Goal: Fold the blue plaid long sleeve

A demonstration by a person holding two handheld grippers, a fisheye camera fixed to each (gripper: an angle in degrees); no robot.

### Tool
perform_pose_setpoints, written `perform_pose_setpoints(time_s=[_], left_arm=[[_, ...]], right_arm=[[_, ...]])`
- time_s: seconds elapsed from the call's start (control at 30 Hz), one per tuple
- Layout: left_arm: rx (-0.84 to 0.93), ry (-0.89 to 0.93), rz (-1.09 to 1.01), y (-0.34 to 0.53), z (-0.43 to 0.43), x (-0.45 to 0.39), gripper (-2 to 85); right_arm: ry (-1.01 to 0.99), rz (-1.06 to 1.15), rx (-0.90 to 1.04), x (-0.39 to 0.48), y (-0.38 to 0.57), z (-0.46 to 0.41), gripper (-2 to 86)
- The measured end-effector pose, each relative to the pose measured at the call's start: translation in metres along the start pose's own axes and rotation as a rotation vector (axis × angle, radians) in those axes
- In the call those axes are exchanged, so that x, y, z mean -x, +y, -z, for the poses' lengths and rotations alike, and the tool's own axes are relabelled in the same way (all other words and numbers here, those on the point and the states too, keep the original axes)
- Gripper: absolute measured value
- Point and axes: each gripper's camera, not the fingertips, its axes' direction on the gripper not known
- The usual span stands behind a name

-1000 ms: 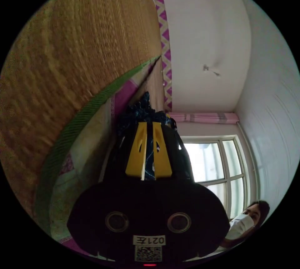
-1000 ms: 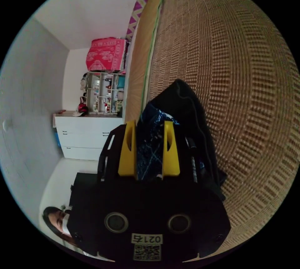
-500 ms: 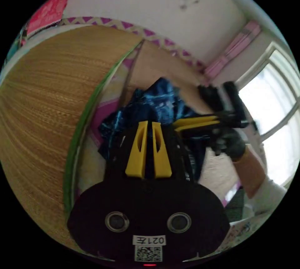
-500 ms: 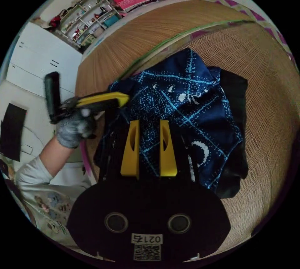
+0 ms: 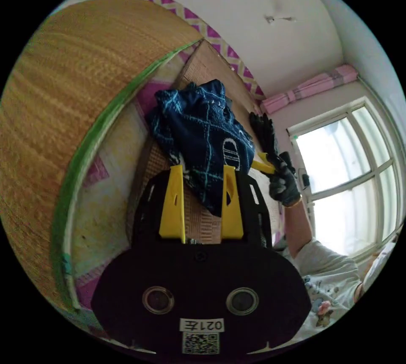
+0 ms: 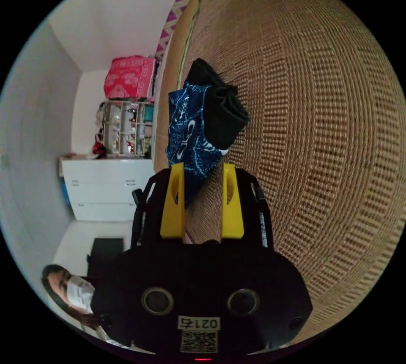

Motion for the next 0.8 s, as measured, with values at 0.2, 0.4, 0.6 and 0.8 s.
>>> perform_pose_setpoints(time_s=[0.2,0.4,0.6,0.8], left_arm=[[-0.008,0.118,0.167,0.005,0.004,0.036,13.4],[-0.025,0.173,0.221,-0.014,0.009,0.055,10.3],[-0.069,0.293,0.211,-0.013,0.026,0.072,-0.5],[-0.146,0.388,0.125,-0.047,0.086,0.057,-0.9]], right_arm=[[-0.13,-0.084,-0.09,-0.029,-0.017,-0.009,12.7],[-0.173,-0.135,-0.15,-0.038,-0.033,-0.017,8.9],[-0.12,-0.076,-0.13,-0.022,-0.04,-0.008,6.1],[-0.037,0.08,-0.099,0.075,-0.072,-0.005,5.5]])
